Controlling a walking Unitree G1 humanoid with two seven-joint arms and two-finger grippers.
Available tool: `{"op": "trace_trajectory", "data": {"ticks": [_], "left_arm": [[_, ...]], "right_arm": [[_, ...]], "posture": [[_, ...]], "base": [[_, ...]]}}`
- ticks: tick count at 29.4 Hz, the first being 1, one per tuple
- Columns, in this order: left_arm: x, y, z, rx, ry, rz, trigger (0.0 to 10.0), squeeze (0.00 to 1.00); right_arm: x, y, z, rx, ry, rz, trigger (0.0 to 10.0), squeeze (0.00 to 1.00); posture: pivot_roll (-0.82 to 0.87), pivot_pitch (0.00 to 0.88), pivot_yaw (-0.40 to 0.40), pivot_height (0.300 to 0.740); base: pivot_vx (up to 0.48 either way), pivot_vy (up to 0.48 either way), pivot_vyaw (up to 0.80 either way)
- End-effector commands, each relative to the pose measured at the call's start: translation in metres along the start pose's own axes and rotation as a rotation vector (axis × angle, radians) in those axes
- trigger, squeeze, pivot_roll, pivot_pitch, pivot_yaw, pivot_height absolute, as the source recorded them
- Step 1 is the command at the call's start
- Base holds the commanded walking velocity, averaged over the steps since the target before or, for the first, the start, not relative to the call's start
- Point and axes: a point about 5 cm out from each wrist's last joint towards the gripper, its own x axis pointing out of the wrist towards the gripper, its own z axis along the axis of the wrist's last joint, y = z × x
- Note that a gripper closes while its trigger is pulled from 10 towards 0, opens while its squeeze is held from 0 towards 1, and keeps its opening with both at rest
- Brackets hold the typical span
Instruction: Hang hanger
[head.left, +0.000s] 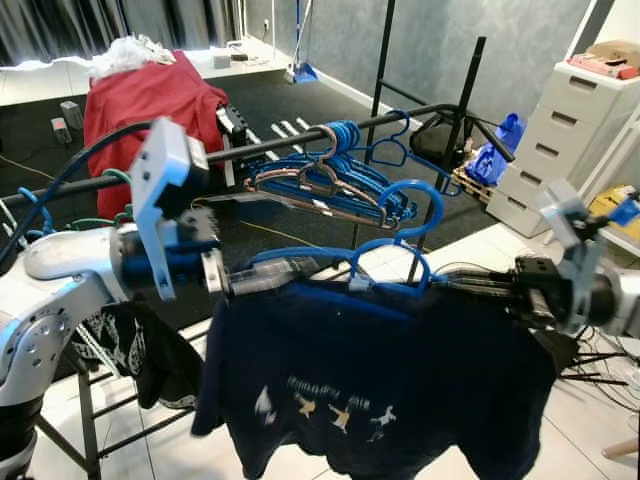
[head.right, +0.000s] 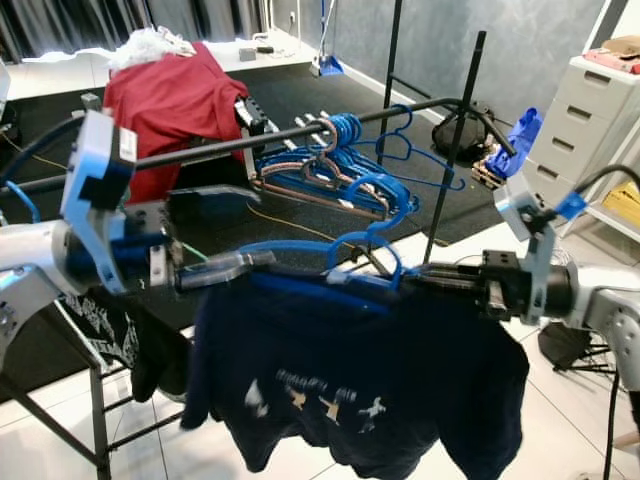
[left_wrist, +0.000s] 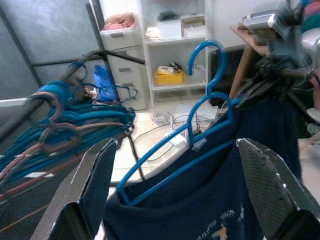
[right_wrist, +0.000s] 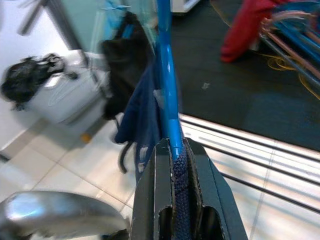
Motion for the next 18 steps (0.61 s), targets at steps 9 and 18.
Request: {"op": "trace_trajectory", "data": {"ticks": [9,18], "left_arm": [[-0.024,0.010,-0.081,-0.149,0.146,0.613,10.0,0.00],[-0.067,0.002,-0.116,-0.165,0.251,1.028,10.0,0.00]], "right_arm": [[0.046,-0.007,-0.011,-0.008,-0.096,-0.200,10.0,0.00],[0.082,-0.003,-0.019,0.012,-0.192,-0.249,10.0,0.00]], "posture": [[-0.06,0.000,-0.026,0.740],[-0.04,0.000,-0.031,0.740]], "base": [[0.000,0.000,0.00],[0.000,0.000,0.44]]}}
